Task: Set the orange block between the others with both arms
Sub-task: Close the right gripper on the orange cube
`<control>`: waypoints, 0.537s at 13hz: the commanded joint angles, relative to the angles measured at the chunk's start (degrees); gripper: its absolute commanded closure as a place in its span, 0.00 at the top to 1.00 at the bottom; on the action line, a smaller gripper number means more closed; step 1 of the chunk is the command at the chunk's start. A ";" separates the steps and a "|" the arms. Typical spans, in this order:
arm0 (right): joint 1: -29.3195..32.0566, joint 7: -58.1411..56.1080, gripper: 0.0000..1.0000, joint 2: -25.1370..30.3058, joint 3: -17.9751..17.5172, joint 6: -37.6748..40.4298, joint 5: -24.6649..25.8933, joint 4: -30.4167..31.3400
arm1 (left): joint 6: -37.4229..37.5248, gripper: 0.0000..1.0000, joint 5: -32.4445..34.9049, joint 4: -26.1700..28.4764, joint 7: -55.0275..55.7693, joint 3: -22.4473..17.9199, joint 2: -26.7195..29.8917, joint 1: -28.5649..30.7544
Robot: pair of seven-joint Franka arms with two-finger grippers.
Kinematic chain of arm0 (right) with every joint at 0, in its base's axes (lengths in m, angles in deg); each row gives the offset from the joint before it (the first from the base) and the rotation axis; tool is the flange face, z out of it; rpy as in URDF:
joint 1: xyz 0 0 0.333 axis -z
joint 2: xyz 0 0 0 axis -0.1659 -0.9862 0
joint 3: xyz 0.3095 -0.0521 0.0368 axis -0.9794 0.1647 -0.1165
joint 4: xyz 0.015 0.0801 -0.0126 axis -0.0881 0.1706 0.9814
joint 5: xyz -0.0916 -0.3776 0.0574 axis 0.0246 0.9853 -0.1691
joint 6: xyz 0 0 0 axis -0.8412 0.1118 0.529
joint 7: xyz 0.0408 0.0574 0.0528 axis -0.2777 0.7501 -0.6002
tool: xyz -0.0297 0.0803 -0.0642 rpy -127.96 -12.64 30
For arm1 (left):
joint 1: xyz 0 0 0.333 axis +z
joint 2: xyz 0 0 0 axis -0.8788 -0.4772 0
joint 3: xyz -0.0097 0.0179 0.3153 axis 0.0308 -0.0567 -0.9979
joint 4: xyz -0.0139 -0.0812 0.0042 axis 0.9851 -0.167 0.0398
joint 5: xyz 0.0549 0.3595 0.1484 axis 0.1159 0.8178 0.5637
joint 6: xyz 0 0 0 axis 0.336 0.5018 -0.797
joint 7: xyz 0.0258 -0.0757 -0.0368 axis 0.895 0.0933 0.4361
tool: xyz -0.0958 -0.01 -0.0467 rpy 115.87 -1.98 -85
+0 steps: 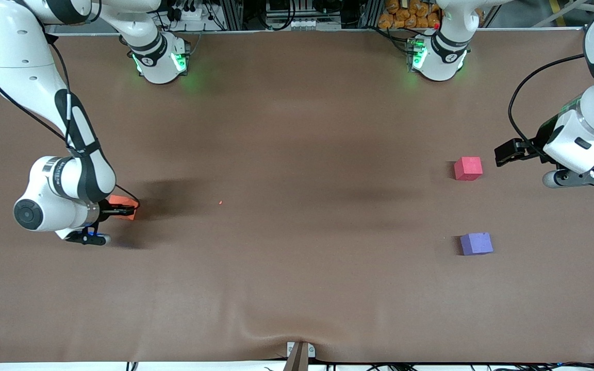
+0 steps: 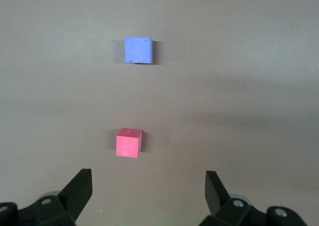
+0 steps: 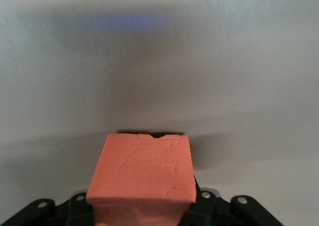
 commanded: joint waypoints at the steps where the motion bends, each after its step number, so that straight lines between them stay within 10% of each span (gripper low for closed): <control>1: -0.29 -0.09 0.46 3.68 -0.39 0.69 -0.75 -2.41 | -0.66 1.00 1.06 0.69 -0.10 0.26 0.37 0.50; 7: -18.97 0.43 0.42 9.24 -1.10 0.07 -5.99 -3.74 | -5.57 1.00 1.06 3.94 0.86 -0.09 -1.82 0.58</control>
